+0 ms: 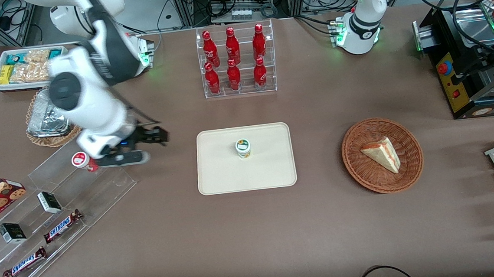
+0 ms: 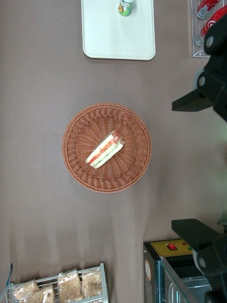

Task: Place green gum on tray

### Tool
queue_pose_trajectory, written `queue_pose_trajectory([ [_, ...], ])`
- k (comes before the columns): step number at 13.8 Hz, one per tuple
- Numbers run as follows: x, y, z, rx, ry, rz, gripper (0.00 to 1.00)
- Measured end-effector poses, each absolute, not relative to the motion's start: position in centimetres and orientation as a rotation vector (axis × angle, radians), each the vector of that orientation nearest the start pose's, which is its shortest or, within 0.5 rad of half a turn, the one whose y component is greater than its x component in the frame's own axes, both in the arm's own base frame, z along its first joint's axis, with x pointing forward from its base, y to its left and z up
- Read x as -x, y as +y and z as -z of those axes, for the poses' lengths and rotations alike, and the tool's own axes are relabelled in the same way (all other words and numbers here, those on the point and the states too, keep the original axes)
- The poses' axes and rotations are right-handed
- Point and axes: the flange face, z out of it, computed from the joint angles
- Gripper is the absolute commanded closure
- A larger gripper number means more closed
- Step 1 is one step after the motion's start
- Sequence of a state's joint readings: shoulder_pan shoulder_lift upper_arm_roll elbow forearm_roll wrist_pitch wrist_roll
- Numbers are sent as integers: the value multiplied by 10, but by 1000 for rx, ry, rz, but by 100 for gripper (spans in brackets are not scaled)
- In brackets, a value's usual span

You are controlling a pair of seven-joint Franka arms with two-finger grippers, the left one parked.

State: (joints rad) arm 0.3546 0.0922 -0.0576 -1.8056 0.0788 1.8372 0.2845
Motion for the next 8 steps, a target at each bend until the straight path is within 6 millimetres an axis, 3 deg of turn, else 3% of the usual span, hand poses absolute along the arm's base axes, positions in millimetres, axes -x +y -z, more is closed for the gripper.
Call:
queue_pose_trajectory([
  [5,-560,31,-507,3064,-41,-166,0],
  [8,-559,-24,-510,3079,-43,-154,0],
])
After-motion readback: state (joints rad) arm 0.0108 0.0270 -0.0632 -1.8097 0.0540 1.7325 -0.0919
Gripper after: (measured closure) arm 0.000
